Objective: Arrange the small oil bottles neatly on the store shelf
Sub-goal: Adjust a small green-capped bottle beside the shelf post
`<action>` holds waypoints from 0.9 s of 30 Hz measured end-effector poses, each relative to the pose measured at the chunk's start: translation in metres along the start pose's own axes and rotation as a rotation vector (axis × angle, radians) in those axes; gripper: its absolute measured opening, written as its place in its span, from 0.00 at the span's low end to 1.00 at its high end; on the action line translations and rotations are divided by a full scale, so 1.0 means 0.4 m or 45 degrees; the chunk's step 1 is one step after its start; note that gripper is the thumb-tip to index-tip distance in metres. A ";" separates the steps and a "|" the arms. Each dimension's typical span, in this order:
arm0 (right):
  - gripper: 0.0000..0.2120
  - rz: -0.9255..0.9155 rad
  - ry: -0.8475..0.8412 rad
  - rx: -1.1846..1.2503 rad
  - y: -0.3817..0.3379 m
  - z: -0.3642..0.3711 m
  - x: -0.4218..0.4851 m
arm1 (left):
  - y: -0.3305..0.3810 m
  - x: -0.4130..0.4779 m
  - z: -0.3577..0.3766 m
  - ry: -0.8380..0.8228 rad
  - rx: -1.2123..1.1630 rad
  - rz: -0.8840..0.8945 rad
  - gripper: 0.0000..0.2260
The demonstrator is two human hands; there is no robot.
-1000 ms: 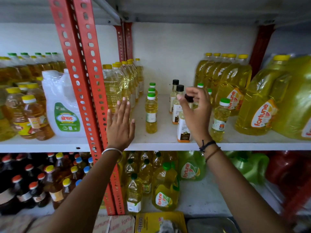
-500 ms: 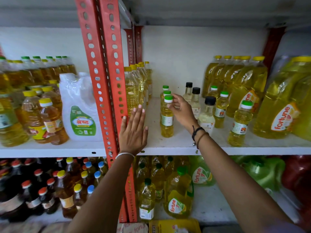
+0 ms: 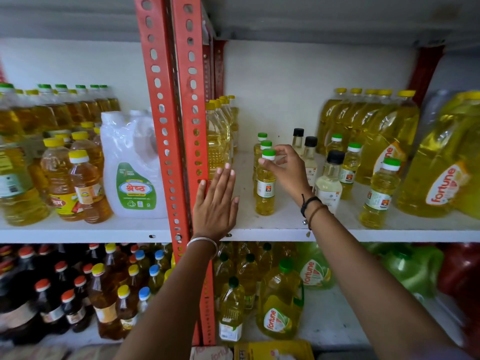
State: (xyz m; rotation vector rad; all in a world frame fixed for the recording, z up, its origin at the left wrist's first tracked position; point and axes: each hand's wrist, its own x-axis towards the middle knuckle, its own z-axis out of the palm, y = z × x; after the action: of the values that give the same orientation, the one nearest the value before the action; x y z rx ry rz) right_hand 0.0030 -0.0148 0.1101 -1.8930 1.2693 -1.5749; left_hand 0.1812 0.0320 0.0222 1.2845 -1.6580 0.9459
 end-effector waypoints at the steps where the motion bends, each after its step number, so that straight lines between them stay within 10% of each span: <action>1: 0.18 -0.008 -0.021 0.015 -0.001 -0.002 -0.001 | 0.000 0.000 -0.001 0.002 0.002 0.000 0.25; 27: 0.17 0.026 0.046 0.097 0.003 0.022 -0.008 | 0.000 0.001 0.002 -0.031 0.052 0.002 0.25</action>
State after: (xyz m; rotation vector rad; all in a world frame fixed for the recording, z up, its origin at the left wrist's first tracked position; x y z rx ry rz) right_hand 0.0107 -0.0152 0.1047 -1.8074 1.2219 -1.6299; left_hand 0.1809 0.0312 0.0222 1.3268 -1.6666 0.9729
